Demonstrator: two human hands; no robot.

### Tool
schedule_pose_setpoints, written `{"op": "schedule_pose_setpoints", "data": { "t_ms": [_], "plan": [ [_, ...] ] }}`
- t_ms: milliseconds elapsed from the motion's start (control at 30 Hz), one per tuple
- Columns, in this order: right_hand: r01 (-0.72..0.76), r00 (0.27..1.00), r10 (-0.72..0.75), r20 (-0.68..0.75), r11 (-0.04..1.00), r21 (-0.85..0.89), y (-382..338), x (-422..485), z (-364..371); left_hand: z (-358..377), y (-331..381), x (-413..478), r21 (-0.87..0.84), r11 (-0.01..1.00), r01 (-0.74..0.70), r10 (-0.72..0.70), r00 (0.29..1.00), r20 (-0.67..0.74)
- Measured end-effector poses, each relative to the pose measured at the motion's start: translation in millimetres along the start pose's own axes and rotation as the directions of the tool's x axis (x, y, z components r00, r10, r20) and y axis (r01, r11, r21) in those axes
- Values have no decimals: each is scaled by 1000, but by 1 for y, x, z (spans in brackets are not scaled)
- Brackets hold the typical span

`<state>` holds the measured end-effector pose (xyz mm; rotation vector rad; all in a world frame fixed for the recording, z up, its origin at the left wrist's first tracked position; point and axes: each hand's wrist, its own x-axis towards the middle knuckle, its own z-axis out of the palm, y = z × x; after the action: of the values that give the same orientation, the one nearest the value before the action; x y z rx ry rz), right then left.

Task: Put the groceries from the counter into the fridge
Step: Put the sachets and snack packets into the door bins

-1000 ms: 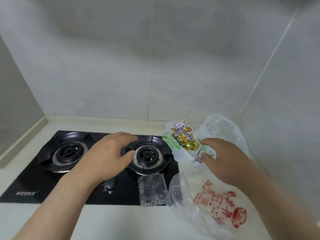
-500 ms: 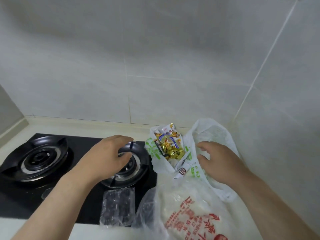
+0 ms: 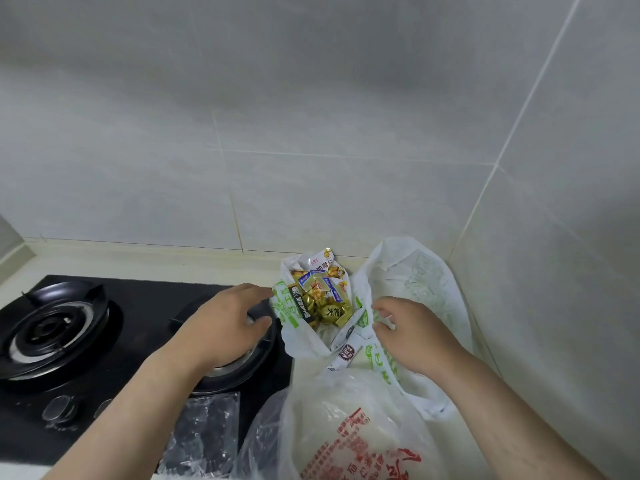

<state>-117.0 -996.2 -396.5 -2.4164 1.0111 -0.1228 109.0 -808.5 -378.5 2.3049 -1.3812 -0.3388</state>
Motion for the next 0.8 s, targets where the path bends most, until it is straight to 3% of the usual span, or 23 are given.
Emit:
{"op": "schedule_pose_setpoints", "data": {
  "t_ms": [167,467,600,800],
  "plan": [
    [-85,996,78,43,980,180,2,17,17,16,-8,27,-15,1000,8,-7,999,49],
    [-225,973,202,116,944,240,9,61,45,43,-36,90,-98,994,55,-34,979,203],
    [-311,948,299,110,943,122,19,83,59,66,-49,115,-128,986,108,-78,972,221],
    [-333,935,329,129,943,11,30,107,81,103,-53,147,-145,988,59,-10,949,316]
  ]
}}
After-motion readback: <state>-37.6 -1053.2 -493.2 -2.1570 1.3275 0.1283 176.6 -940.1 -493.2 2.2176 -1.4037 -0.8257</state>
